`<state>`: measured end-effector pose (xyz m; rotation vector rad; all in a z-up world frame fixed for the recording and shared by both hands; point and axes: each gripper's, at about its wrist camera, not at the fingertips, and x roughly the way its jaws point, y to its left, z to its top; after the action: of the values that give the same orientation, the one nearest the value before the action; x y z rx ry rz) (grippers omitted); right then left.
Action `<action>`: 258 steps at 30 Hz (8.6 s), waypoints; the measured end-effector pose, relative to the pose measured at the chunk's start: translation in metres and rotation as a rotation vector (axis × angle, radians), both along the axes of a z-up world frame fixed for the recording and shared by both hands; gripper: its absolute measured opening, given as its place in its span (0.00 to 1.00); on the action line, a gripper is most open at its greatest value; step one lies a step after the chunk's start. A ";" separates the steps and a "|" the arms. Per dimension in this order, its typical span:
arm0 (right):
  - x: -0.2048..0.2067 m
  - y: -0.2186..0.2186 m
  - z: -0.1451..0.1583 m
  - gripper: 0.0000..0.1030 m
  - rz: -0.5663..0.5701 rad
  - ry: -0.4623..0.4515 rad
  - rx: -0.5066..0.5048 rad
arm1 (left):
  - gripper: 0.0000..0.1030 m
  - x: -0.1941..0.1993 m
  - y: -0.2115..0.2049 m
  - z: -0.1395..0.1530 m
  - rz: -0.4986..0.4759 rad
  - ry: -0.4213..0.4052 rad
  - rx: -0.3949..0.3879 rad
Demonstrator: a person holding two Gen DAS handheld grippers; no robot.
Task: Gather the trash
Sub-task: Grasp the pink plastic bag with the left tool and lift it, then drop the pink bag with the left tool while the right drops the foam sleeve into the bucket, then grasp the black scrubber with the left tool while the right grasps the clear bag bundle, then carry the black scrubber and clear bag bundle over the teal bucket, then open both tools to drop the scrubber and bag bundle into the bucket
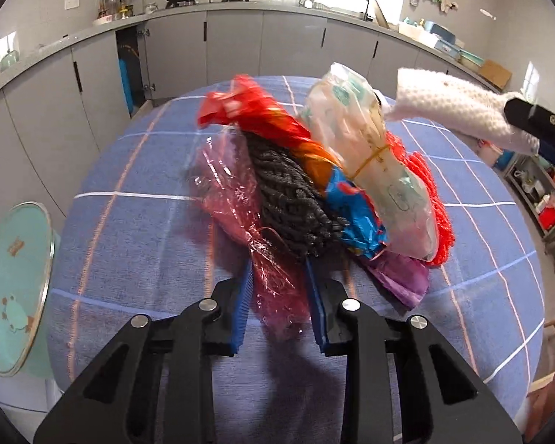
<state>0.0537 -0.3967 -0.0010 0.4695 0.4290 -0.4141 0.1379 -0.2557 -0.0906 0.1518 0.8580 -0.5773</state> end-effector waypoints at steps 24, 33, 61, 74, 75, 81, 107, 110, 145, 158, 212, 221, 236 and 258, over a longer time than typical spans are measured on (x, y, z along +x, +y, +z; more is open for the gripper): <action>0.014 0.051 0.007 0.19 0.073 0.015 -0.058 | 0.25 -0.002 0.109 0.062 0.154 -0.163 -0.088; 0.027 0.077 0.006 0.19 0.126 0.035 -0.076 | 0.25 0.002 0.137 0.074 0.210 -0.198 -0.115; 0.117 0.250 -0.015 0.20 0.510 0.114 -0.130 | 0.25 0.035 0.283 0.065 0.508 -0.193 -0.085; 0.148 0.307 -0.055 0.21 0.621 0.220 -0.162 | 0.25 0.049 0.311 0.034 0.550 -0.125 -0.049; 0.149 0.308 -0.058 0.21 0.626 0.228 -0.160 | 0.25 0.049 0.312 0.033 0.551 -0.122 -0.047; 0.151 0.308 -0.066 0.44 0.638 0.235 -0.144 | 0.26 0.054 0.316 0.024 0.558 -0.098 -0.023; 0.096 0.226 -0.022 0.95 0.453 0.106 -0.183 | 0.87 0.026 0.264 0.051 0.493 -0.205 0.039; 0.085 0.210 -0.021 0.96 0.402 0.103 -0.199 | 0.87 0.020 0.245 0.050 0.443 -0.209 0.043; -0.001 0.035 -0.052 0.66 0.043 0.184 -0.122 | 0.87 0.005 0.062 0.039 0.110 -0.156 0.038; 0.049 0.015 -0.051 0.58 0.170 0.239 -0.085 | 0.80 0.041 0.001 0.026 0.100 -0.101 0.060; 0.032 0.144 -0.033 0.26 0.378 0.173 -0.029 | 0.23 0.004 0.151 0.056 0.213 -0.162 -0.003; 0.045 0.178 -0.030 0.26 0.446 0.173 -0.032 | 0.23 0.006 0.185 0.054 0.273 -0.155 -0.006; 0.071 0.237 -0.033 0.26 0.552 0.184 -0.020 | 0.23 0.012 0.239 0.048 0.379 -0.150 0.001; 0.125 0.310 -0.057 0.27 0.639 0.257 0.021 | 0.23 0.033 0.305 0.026 0.492 -0.103 0.017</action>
<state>0.1789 -0.0864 -0.0581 0.2764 0.8001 0.1531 0.1711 0.0489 -0.0648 -0.0163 0.7641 -0.1004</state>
